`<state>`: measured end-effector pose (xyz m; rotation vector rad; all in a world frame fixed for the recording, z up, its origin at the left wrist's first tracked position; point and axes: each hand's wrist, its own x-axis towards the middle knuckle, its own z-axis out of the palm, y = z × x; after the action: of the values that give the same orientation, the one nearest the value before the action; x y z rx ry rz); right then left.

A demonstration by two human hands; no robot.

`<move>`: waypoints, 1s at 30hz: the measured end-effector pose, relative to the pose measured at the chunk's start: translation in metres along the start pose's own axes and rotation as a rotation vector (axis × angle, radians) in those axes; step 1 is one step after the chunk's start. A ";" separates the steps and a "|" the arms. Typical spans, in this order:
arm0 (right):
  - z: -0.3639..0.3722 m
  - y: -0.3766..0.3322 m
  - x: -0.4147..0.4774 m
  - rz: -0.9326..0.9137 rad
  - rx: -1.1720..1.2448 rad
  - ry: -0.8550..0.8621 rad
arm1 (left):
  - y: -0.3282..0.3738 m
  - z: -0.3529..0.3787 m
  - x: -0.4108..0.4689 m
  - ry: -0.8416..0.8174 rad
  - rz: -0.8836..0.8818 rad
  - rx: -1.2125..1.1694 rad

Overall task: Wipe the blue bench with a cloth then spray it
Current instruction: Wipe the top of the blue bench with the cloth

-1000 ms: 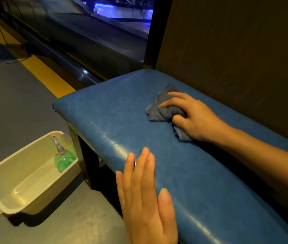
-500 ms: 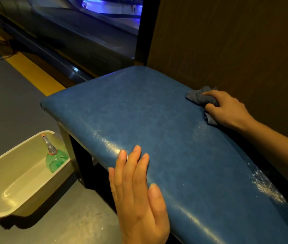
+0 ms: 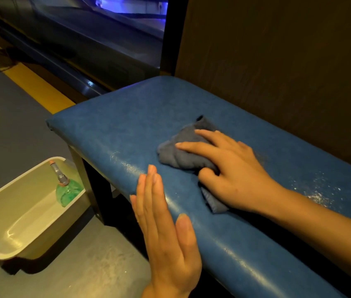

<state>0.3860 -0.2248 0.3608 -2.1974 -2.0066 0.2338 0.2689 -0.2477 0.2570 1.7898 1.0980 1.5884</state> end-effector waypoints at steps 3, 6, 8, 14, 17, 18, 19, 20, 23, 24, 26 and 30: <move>0.004 -0.020 -0.012 -0.072 0.027 -0.048 | 0.000 -0.002 0.001 -0.007 0.033 -0.009; 0.004 -0.028 -0.022 -0.128 0.070 -0.074 | 0.000 -0.004 0.002 -0.006 0.045 -0.019; 0.003 -0.028 -0.028 -0.159 0.093 -0.086 | 0.000 -0.005 0.002 0.000 0.050 -0.037; -0.001 -0.003 -0.065 -0.250 0.102 -0.122 | -0.004 -0.006 0.002 -0.028 0.077 0.003; -0.005 0.020 -0.079 -0.217 0.114 -0.063 | -0.002 -0.006 0.006 -0.061 0.111 0.104; -0.007 0.027 -0.081 -0.187 0.127 -0.053 | -0.002 -0.005 0.007 -0.056 0.131 0.127; -0.008 0.033 -0.080 -0.159 0.136 -0.043 | -0.003 -0.004 0.007 -0.044 0.145 0.134; -0.009 0.037 -0.078 -0.140 0.141 -0.034 | -0.003 -0.003 0.007 -0.030 0.151 0.132; -0.012 0.043 -0.060 -0.095 0.150 -0.015 | -0.004 0.000 0.006 0.000 0.146 0.135; -0.012 0.044 -0.051 -0.076 0.145 0.002 | -0.004 0.001 0.006 0.004 0.139 0.137; -0.015 0.049 -0.029 -0.037 0.105 0.030 | -0.002 0.001 0.007 0.004 0.122 0.142; -0.021 0.069 0.014 0.024 0.054 0.057 | -0.002 0.000 0.007 -0.014 0.101 0.148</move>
<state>0.4585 -0.2176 0.3664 -2.1714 -1.9224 0.2232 0.2683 -0.2405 0.2595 1.9788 1.1620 1.5860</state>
